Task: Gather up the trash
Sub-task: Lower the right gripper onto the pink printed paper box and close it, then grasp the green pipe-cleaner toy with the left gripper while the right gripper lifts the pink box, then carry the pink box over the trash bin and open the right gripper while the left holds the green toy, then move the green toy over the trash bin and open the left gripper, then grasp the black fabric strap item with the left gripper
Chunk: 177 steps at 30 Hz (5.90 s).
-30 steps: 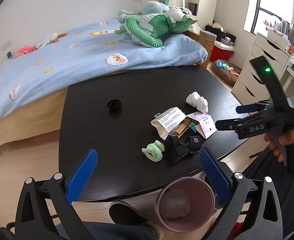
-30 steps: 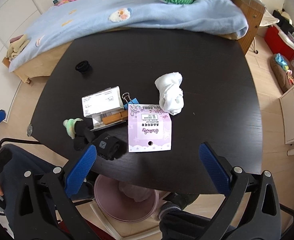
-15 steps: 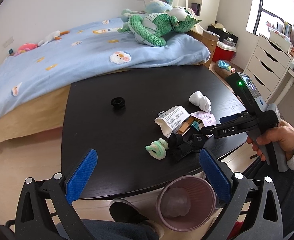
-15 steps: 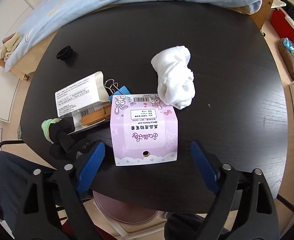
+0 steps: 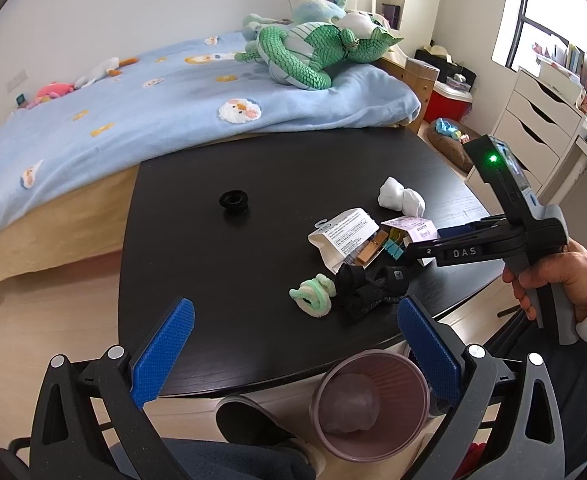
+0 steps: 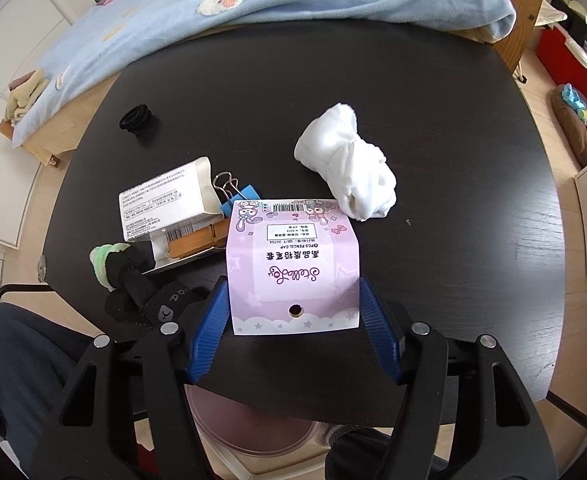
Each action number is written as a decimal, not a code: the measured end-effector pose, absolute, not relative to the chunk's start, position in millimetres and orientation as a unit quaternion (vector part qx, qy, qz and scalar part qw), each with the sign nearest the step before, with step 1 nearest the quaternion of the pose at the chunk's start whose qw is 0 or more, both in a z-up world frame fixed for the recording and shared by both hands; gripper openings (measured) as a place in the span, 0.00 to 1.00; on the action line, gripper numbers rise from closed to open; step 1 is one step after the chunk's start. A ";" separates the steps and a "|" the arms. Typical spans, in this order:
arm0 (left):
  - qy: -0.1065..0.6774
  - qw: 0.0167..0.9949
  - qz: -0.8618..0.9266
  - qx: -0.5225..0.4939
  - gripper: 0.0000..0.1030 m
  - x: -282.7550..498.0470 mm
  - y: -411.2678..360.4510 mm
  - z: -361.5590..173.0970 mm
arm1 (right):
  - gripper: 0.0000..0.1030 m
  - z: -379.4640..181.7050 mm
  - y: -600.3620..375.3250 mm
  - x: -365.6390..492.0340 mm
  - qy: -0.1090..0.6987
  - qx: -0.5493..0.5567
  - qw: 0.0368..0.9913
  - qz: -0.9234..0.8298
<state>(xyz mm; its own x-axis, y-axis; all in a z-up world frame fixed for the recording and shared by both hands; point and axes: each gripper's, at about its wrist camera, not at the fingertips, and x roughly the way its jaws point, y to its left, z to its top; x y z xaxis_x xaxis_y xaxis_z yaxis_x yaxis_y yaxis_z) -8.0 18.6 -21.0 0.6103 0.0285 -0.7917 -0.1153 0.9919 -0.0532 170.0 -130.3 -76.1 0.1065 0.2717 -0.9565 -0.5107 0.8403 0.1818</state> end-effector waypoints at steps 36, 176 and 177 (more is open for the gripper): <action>0.545 0.823 0.060 -0.148 0.78 58.4 43.0 -105.9 | 0.62 -11.9 -160.9 139.8 0.563 -0.075 0.774 0.280; 0.486 0.871 -0.028 -0.067 0.93 -38.0 -54.2 -43.6 | 0.96 19.2 -219.5 49.5 0.537 -0.087 0.799 0.254; 0.486 0.871 -0.028 -0.068 0.93 -35.2 -54.0 -43.8 | 0.96 20.0 -218.4 50.9 0.536 -0.088 0.800 0.255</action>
<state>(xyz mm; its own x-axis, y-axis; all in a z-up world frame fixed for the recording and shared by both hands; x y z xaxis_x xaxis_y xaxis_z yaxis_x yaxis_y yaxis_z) -35.2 -54.0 -43.8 0.5270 -0.1141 -0.8422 -0.0181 0.9892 -0.1453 50.9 -218.4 20.0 0.2950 0.3130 -0.9028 -0.5019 0.8548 0.1323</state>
